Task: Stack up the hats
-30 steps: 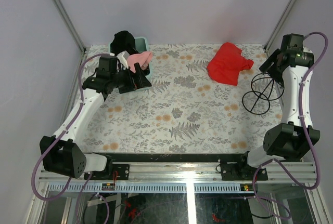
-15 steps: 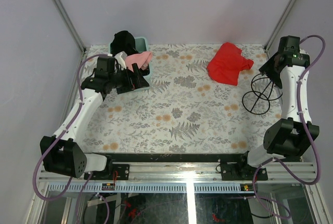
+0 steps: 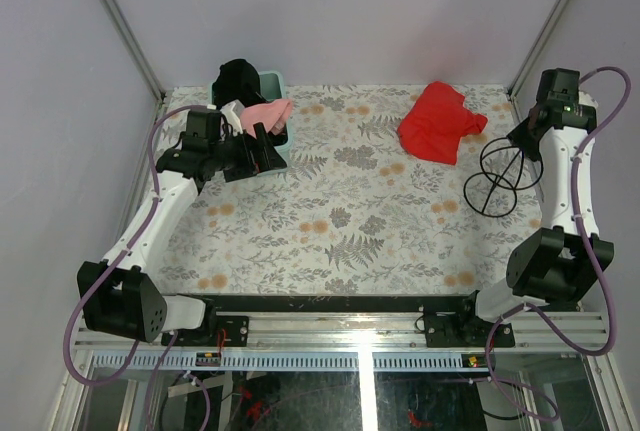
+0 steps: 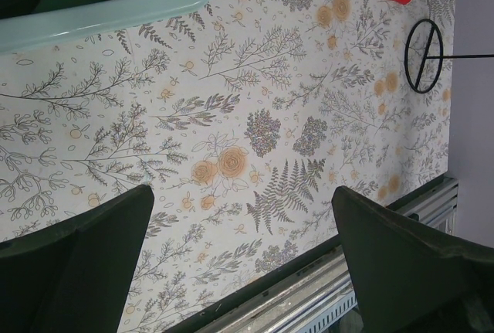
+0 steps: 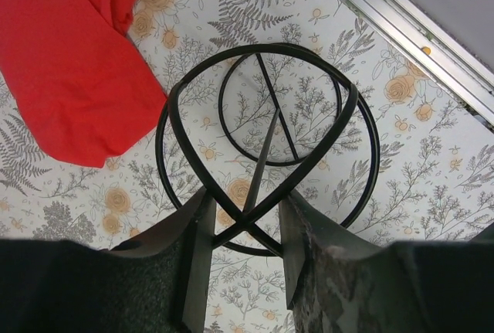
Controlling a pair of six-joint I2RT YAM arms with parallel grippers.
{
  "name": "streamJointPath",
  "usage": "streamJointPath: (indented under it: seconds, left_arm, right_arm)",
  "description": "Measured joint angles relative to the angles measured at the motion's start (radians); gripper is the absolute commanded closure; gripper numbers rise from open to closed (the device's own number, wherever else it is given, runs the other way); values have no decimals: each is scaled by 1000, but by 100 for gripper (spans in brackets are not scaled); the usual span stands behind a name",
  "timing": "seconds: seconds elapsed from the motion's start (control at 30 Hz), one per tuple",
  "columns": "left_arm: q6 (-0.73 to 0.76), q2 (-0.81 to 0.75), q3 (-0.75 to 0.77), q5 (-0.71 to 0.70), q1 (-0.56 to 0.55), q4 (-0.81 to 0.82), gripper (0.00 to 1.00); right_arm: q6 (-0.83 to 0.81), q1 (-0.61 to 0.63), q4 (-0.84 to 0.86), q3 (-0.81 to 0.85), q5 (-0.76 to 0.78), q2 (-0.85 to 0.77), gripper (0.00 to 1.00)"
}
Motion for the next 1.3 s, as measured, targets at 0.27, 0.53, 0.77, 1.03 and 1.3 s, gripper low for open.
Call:
streamJointPath:
  seconds: [0.27, 0.53, 0.77, 1.03, 1.3]
  left_arm:
    - [-1, 0, 0, 0, 0, 0, 0]
    - [-10, -1, 0, -2, 1, -1, 0]
    - [-17, -7, 0, -19, 1, -9, 0]
    - [-21, -8, 18, -60, 3, -39, 0]
    - [-27, -10, 55, -109, 5, -81, 0]
  right_arm:
    - [-19, -3, 30, -17, -38, -6, 100]
    - [-39, -5, 95, -43, -169, -12, 100]
    - [-41, 103, 124, -43, -252, -3, 100]
    - [-14, 341, 83, 85, -280, 111, 100]
    - [17, 571, 43, 257, -269, 253, 100]
